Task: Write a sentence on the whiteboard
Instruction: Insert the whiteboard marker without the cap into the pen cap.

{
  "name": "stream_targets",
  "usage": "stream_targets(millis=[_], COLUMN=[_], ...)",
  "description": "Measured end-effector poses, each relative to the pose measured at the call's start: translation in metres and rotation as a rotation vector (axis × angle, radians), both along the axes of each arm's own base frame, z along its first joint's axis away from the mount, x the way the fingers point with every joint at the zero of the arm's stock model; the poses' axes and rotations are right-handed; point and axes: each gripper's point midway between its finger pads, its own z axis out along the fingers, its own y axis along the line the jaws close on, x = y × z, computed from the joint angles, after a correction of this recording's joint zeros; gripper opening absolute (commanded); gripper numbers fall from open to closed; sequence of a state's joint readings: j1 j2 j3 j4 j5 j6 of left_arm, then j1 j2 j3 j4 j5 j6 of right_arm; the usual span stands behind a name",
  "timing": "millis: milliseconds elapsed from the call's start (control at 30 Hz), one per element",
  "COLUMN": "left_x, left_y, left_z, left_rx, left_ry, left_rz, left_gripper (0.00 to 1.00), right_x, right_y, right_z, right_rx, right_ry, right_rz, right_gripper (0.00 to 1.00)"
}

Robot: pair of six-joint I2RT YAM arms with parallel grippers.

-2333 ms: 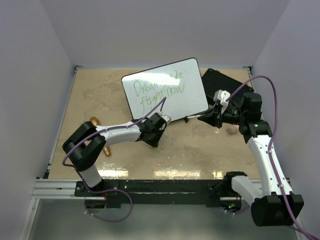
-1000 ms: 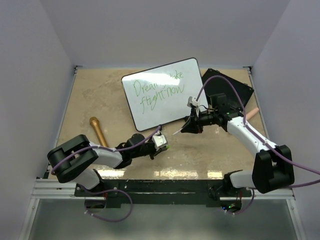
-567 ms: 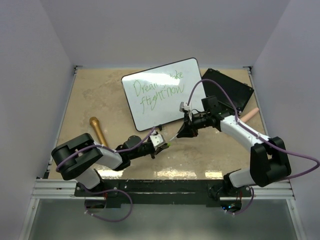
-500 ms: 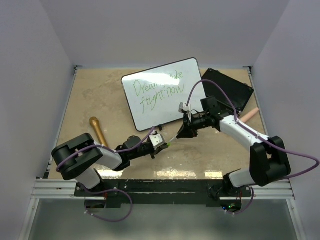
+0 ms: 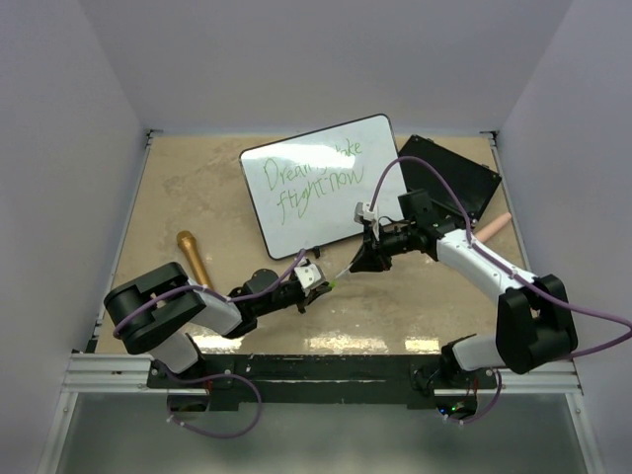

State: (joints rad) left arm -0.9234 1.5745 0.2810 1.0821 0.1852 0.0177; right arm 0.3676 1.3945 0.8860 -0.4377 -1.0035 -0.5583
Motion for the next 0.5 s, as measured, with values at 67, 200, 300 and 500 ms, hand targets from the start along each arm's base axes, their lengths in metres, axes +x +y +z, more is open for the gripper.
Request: stream_targets(millis=[67,200,300,500], left_x=[-0.0002,-0.0009,-0.0010,-0.0011], left_y=[0.0000,0.0001,0.0000,0.0000], left_z=[-0.0002,-0.0013,-0.0013,-0.0013], left_rx=[-0.003,-0.006,-0.009,-0.013], left_ry=[0.008,0.026,0.032,0.039], left_rz=[0.003,0.007,0.010,0.013], left_gripper=[0.00,0.00,0.00,0.00], right_x=[-0.0002,-0.0005,-0.0006,-0.0018], right_y=[-0.0001,-0.0003,-0.0003,-0.0007], right_z=[0.0001,-0.0001,-0.0002,-0.0007], right_rx=[0.000,-0.001,-0.001,-0.004], right_ry=[-0.001,0.000,0.001,0.007], right_rz=[0.001,0.001,0.001,0.001], right_gripper=[0.00,0.00,0.00,0.00])
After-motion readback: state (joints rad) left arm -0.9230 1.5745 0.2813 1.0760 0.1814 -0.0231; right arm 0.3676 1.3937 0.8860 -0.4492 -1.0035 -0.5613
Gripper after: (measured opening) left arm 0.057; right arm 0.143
